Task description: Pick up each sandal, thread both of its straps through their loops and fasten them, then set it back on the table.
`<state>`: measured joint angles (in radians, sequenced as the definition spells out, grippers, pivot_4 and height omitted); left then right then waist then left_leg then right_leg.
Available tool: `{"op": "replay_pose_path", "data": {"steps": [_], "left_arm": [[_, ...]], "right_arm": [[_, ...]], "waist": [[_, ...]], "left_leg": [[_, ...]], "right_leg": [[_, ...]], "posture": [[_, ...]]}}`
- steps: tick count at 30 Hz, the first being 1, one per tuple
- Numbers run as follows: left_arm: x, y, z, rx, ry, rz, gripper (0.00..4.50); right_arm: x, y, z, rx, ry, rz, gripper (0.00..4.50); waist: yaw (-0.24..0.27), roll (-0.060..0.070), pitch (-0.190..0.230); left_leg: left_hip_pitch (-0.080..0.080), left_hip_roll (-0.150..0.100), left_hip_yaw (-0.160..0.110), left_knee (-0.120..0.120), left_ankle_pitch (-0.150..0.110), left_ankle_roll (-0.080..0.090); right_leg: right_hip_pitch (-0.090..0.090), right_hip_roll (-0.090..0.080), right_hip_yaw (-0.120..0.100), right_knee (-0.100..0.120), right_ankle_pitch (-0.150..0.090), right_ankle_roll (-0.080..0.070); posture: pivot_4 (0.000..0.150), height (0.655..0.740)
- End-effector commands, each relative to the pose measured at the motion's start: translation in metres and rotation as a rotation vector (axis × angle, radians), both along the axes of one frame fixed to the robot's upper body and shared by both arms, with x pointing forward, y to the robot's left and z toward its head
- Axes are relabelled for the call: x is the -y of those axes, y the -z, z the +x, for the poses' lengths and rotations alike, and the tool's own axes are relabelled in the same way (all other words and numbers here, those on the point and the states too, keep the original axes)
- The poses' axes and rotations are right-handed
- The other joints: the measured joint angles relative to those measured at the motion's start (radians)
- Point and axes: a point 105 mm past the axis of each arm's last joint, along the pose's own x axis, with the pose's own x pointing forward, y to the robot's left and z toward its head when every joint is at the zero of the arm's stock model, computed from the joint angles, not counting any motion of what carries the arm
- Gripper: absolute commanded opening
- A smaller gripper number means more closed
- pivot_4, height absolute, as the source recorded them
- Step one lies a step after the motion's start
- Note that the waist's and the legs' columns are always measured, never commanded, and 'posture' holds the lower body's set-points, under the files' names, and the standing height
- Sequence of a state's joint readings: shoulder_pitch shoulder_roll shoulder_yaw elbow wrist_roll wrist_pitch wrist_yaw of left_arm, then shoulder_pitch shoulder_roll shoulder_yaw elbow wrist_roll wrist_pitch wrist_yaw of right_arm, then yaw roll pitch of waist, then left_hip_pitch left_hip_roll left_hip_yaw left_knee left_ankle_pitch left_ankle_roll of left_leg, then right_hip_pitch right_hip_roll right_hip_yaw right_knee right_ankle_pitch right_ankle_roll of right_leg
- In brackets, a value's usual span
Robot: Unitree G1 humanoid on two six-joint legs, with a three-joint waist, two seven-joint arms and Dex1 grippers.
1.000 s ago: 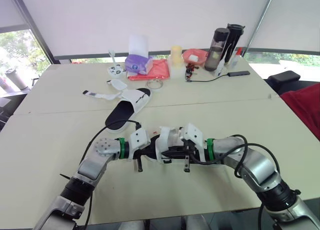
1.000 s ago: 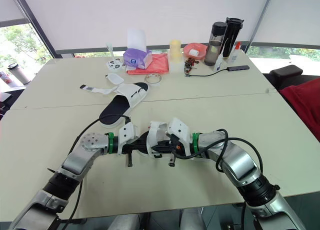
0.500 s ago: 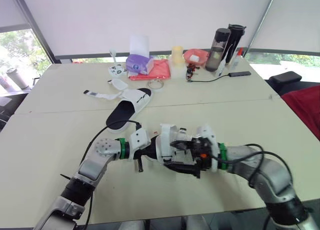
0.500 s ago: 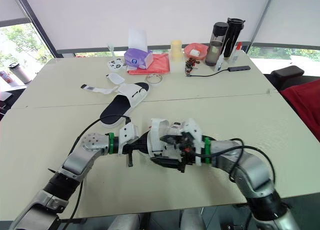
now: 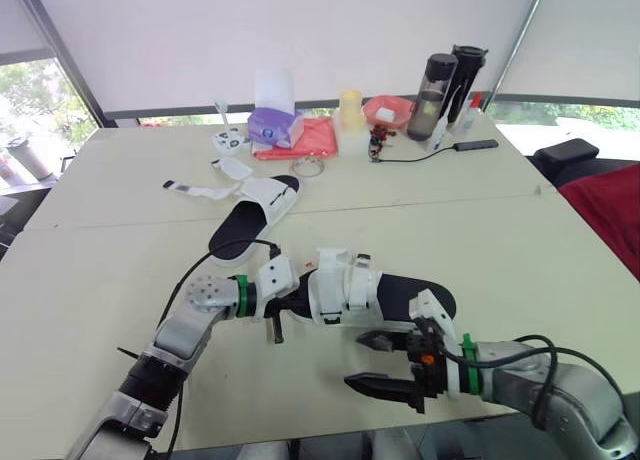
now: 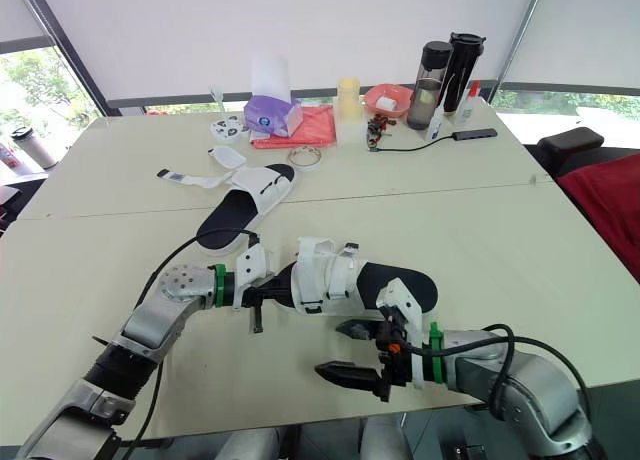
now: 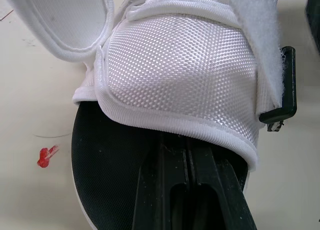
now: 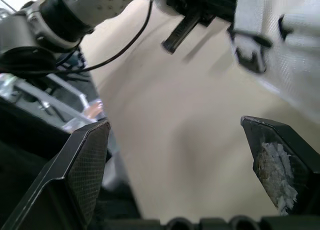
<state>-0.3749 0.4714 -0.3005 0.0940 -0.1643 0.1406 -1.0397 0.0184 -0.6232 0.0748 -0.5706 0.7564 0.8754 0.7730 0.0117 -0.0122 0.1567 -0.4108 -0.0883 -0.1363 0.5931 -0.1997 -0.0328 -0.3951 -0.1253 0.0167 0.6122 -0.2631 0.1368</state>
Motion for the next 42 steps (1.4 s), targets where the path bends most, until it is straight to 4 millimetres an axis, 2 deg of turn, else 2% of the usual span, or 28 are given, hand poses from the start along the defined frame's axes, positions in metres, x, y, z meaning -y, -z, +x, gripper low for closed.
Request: {"op": "replay_pose_path", "data": {"steps": [1,8,11,16,23,26,30,33,34,42], "left_arm": [[-0.011,0.028,-0.003,-0.092,-0.033,0.089,0.0],[-0.012,0.027,-0.002,-0.09,-0.035,0.09,0.0],[-0.011,0.027,-0.002,-0.089,-0.037,0.088,0.0],[-0.01,0.028,-0.001,-0.087,-0.042,0.085,0.0],[-0.011,0.029,-0.002,-0.086,-0.051,0.08,0.0],[-0.011,0.029,-0.002,-0.087,-0.053,0.079,0.0],[-0.01,0.029,-0.002,-0.085,-0.054,0.079,0.0],[-0.01,0.029,-0.002,-0.085,-0.054,0.079,0.0],[-0.01,0.029,-0.002,-0.084,-0.053,0.079,0.0],[-0.009,0.03,-0.003,-0.088,-0.052,0.079,0.0]], "right_arm": [[-0.003,-0.008,0.016,0.098,0.051,0.018,4.46],[-0.006,-0.006,0.023,0.128,0.065,0.012,4.46],[-0.01,-0.004,0.026,0.105,0.074,0.027,4.46],[-0.013,0.011,0.026,0.038,0.063,0.0,4.46],[-0.027,0.013,0.034,-0.002,0.089,0.031,4.46],[-0.026,0.017,0.039,-0.025,0.137,0.025,3.64],[-0.024,0.018,0.04,-0.074,0.181,0.047,1.61],[-0.022,0.019,0.038,-0.094,0.194,0.046,0.28],[-0.021,0.02,0.038,-0.098,0.198,0.04,0.08],[-0.017,0.016,0.033,-0.09,0.189,0.05,0.08]], "waist": [[0.001,0.0,0.0],[0.001,0.0,0.001],[0.0,0.0,0.001],[-0.001,0.0,0.001],[-0.001,0.0,0.001],[0.0,0.0,0.001],[0.001,0.001,0.001],[0.001,0.001,0.001],[0.001,0.001,0.001],[0.001,0.001,0.001]], "left_leg": [[0.0,0.0,0.0,0.0,0.0,0.0],[0.0,0.0,-0.001,0.0,0.0,0.0],[0.0,0.0,-0.001,0.0,0.0,0.0],[0.001,0.0,-0.001,0.0,0.0,0.0],[0.001,0.001,-0.001,0.0,0.0,0.0],[0.001,0.001,-0.001,0.0,0.0,0.0],[0.001,0.0,-0.002,0.0,0.0,0.0],[0.001,0.0,-0.001,-0.001,0.0,0.0],[0.001,0.0,-0.002,-0.001,0.0,0.0],[0.001,0.0,-0.002,-0.001,0.0,0.0]], "right_leg": [[0.0,0.0,0.0,0.0,0.0,0.0],[0.0,0.002,-0.001,0.0,0.002,-0.002],[0.0,0.002,-0.001,0.0,0.0,0.0],[0.001,0.002,-0.001,0.0,0.001,0.0],[0.0,0.001,-0.001,0.0,0.001,-0.001],[0.0,0.001,-0.001,0.0,0.001,-0.001],[0.0,0.002,-0.001,0.0,0.001,-0.001],[-0.001,0.002,-0.001,0.0,0.002,-0.003],[-0.001,0.002,-0.001,0.0,0.002,-0.003],[0.0,0.002,-0.001,0.0,0.001,-0.001]], "posture": [[0.15,0.74],[0.15,0.74],[0.15,0.74],[0.15,0.74],[0.15,0.74],[0.15,0.74],[0.15,0.74],[0.15,0.74],[0.15,0.74],[0.15,0.74]]}}
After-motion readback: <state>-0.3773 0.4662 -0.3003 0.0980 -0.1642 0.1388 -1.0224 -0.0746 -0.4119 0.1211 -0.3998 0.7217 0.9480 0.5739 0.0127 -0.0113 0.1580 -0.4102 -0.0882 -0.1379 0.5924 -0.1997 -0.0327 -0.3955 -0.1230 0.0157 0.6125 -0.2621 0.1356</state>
